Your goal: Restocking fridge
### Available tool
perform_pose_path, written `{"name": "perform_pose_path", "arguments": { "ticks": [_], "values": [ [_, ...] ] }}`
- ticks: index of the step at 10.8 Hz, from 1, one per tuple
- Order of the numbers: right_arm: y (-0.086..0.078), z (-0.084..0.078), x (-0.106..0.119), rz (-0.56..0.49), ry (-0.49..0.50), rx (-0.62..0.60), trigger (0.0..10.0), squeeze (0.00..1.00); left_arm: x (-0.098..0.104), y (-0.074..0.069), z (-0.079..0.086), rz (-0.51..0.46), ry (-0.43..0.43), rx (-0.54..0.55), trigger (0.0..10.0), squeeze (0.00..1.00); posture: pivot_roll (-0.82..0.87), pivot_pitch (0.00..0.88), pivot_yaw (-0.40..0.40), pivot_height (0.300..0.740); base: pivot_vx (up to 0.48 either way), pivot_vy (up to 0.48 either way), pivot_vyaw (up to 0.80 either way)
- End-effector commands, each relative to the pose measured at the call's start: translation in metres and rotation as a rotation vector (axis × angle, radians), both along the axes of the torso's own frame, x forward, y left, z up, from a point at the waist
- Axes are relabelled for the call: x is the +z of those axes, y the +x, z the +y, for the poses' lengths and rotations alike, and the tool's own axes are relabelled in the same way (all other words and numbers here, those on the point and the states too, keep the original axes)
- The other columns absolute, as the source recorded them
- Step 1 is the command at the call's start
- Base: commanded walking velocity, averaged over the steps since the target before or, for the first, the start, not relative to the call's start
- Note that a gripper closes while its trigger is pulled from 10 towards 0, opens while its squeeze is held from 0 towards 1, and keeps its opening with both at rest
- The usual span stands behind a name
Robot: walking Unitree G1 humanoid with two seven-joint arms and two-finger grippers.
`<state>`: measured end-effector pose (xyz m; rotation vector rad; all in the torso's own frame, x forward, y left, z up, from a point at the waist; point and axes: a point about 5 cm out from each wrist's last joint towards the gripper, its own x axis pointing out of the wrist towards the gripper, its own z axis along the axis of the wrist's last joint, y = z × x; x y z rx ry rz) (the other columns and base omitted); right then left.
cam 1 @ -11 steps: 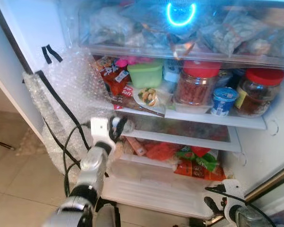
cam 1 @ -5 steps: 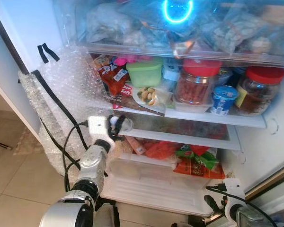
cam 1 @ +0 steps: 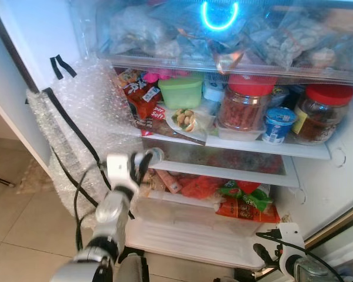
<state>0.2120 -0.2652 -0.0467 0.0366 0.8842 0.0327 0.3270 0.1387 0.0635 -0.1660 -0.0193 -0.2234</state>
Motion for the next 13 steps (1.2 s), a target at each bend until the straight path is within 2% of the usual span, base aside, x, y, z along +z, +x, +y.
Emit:
{"name": "perform_pose_path", "arguments": {
  "ticks": [1,3,5,7,9,13],
  "values": [
    [-0.005,-0.001,-0.003,0.011,0.012,-0.018,10.0,0.00,-0.032,-0.018,0.004,0.162,0.025,0.002,10.0,0.00,-0.08,0.071,-0.004,0.650,0.000,0.000,0.00],
    [-0.005,-0.001,-0.003,0.012,0.012,-0.014,10.0,0.00,-0.039,-0.024,0.008,0.185,0.025,0.028,10.0,0.00,-0.08,0.073,-0.004,0.650,0.000,0.000,0.00],
    [-0.005,-0.001,-0.003,0.013,0.008,-0.014,10.0,0.00,-0.024,-0.009,0.007,0.157,0.015,0.031,10.0,0.00,-0.07,0.072,-0.004,0.650,0.000,0.000,0.00],
    [-0.005,-0.001,-0.003,0.014,0.009,-0.015,10.0,0.00,-0.017,0.003,-0.001,0.215,0.017,-0.005,10.0,0.00,-0.08,0.073,-0.002,0.650,0.000,0.000,0.00],
    [-0.006,-0.001,-0.003,0.016,0.007,-0.017,10.0,0.00,-0.013,0.009,-0.002,0.233,0.003,0.011,10.0,0.00,-0.09,0.078,0.001,0.650,0.000,0.000,0.00],
    [-0.006,-0.001,-0.003,0.019,0.011,-0.015,10.0,0.00,-0.015,0.005,0.000,0.208,0.054,0.009,10.0,0.00,-0.08,0.080,0.003,0.650,0.000,0.000,0.00]
  ]
}}
